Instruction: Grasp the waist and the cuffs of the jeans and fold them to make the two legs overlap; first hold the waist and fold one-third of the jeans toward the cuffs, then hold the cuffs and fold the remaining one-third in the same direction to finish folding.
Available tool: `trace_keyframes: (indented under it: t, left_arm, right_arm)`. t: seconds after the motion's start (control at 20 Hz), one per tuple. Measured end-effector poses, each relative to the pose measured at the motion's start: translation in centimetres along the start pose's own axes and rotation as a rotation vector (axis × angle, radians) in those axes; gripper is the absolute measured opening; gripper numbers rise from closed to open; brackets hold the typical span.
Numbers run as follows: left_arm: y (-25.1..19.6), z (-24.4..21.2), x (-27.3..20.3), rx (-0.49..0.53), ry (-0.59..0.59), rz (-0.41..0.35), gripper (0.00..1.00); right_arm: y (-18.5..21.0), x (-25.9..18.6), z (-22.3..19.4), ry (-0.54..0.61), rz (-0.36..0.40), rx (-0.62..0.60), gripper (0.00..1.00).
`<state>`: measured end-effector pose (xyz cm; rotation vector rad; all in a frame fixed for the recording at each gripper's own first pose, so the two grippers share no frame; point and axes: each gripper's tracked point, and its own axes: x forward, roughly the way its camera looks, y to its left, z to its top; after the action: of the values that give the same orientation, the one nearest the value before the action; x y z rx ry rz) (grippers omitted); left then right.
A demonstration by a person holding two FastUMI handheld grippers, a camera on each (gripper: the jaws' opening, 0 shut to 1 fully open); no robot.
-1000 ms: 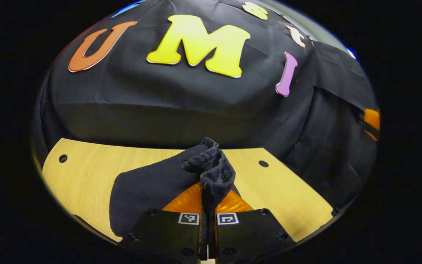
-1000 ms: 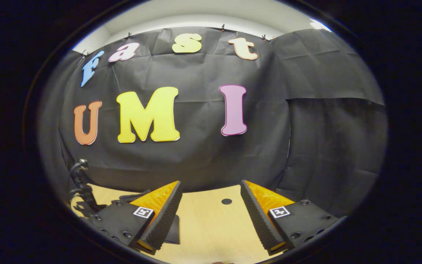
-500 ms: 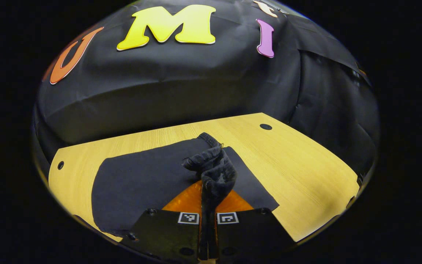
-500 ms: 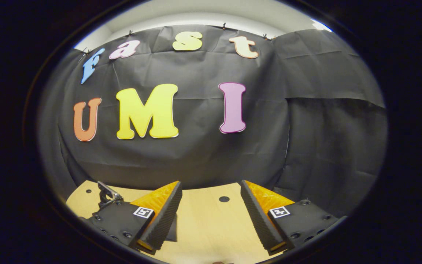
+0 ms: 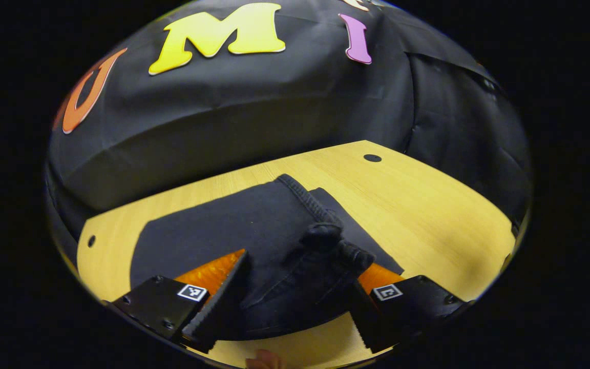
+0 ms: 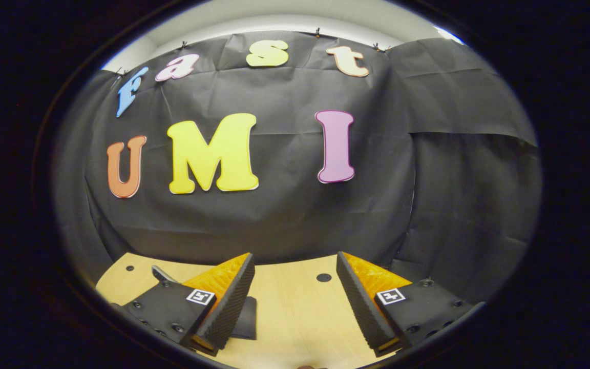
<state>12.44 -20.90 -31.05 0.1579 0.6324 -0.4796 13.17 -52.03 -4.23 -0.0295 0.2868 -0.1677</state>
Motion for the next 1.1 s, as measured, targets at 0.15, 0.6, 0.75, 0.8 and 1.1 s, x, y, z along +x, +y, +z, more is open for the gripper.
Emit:
trace_keyframes:
  t: [0.15,0.6,0.75,0.8,1.1]
  left_arm:
    - [-0.3,2.3,-2.1,-0.013,-0.051,-0.015,0.99]
    - [6.5,13.0,-16.5,-0.141,-0.363,0.134,1.0]
    - [10.1,15.0,-21.1,-0.188,-0.432,0.235,1.0]
    - [11.0,15.6,-22.5,-0.194,-0.45,0.268,1.0]
    - [14.8,16.4,-28.5,-0.198,-0.505,0.435,1.0]
  right_arm:
    - [0.8,0.4,-0.4,0.008,0.023,0.001,0.98]
    - [7.9,1.5,0.0,0.003,0.219,0.024,0.98]
    - [10.8,1.1,0.6,-0.007,0.298,0.039,0.98]
    - [11.6,1.0,0.8,-0.013,0.317,0.041,0.98]
    - [15.7,0.0,1.7,-0.041,0.413,0.031,0.97]
